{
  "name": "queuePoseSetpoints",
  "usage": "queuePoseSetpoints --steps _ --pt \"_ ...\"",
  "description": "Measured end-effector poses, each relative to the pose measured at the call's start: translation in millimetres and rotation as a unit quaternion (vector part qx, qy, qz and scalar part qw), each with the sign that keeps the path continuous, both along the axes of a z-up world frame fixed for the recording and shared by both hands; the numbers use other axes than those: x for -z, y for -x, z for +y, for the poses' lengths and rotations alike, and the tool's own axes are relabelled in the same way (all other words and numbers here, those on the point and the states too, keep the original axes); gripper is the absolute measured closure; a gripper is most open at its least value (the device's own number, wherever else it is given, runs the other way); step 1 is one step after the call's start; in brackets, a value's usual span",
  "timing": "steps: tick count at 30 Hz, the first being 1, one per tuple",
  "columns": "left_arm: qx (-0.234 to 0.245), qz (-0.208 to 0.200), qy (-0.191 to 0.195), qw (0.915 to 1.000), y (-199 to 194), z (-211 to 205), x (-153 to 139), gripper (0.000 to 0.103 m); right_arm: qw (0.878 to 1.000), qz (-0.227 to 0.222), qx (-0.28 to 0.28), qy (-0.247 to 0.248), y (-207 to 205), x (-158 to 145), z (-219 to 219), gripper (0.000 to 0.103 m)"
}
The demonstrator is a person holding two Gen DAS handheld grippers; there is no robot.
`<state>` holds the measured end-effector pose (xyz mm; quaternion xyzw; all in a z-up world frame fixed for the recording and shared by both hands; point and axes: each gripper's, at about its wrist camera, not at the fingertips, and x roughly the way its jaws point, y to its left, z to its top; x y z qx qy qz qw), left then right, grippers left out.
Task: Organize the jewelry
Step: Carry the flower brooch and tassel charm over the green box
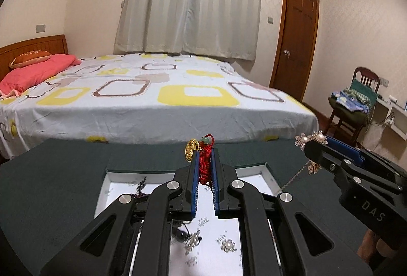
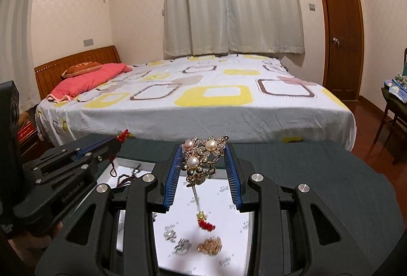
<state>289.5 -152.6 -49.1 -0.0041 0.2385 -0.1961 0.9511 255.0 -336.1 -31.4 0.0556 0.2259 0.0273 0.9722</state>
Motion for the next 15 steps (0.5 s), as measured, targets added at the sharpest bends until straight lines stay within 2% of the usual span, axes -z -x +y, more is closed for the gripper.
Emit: queuePoseSetpoints --steps 8,15 --pt "-0.003 0.052 -0.026 0.9983 -37 -23 38 0.093 0.998 0.056 0.01 -0.012 -43 45 -14 0.069" --pt "-0.011 0.102 -0.059 0.993 -55 -35 65 0.093 0.995 0.1 0.016 -0.014 -58 77 -19 0.069"
